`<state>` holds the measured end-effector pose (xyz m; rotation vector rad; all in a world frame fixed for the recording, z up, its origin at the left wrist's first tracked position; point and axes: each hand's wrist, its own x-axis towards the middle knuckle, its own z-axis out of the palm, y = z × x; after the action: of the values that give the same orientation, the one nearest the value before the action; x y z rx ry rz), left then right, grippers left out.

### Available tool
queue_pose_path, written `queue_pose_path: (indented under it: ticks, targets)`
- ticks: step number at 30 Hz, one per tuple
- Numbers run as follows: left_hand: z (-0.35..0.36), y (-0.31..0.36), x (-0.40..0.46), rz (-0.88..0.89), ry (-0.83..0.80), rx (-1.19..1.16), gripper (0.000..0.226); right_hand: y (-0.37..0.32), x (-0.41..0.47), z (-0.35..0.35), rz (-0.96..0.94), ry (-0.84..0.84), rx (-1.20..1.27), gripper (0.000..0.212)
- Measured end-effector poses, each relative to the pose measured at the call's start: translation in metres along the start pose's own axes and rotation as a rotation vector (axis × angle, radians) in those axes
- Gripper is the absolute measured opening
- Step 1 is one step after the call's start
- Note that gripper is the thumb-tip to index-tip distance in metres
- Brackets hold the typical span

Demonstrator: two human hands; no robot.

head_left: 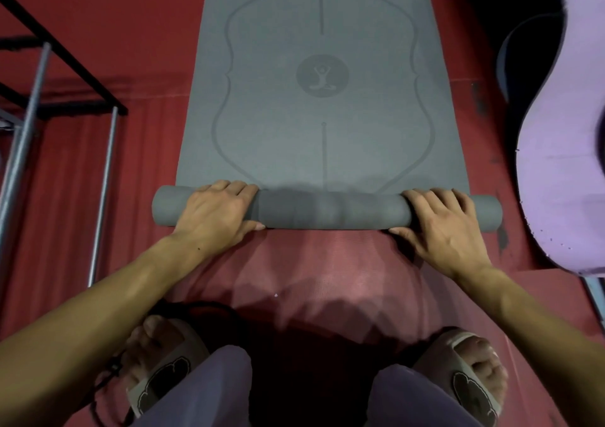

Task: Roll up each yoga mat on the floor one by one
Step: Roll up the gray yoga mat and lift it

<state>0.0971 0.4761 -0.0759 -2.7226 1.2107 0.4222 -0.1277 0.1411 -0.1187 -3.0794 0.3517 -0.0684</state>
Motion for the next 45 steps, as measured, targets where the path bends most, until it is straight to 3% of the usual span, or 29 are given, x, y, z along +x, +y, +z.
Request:
queue_pose_path:
  ticks: [6,14,16,22,30,35,41,45]
  targets:
    - [-0.006,-0.013,0.000,0.044,-0.131,-0.111,0.073,0.009,0.000,-0.012,-0.051,-0.157,0.068,0.075]
    - [-0.003,-0.021,-0.021,0.156,-0.467,-0.155,0.078,0.007,-0.027,-0.019,-0.018,-0.596,0.224,0.098]
    - [-0.001,-0.020,-0.024,0.150,-0.466,-0.180,0.080,0.006,-0.028,-0.022,0.003,-0.620,0.242,0.101]
    - [0.008,-0.028,-0.021,0.063,-0.319,-0.422,0.059,0.009,-0.006,-0.025,0.068,-0.738,0.285,0.093]
    - [0.002,-0.016,-0.011,-0.008,-0.072,-0.415,0.039,0.000,0.005,-0.027,0.201,-0.437,0.354,0.057]
    - [-0.004,-0.007,-0.015,-0.018,0.002,-0.302,0.024,-0.019,0.002,-0.030,0.245,-0.328,0.379,0.026]
    - [-0.005,-0.003,-0.024,0.000,0.044,-0.250,0.022,-0.025,-0.002,-0.034,0.200,-0.270,0.369,0.014]
    - [0.003,0.003,-0.032,0.010,0.127,-0.227,0.043,-0.036,-0.012,-0.036,0.181,-0.160,0.256,0.016]
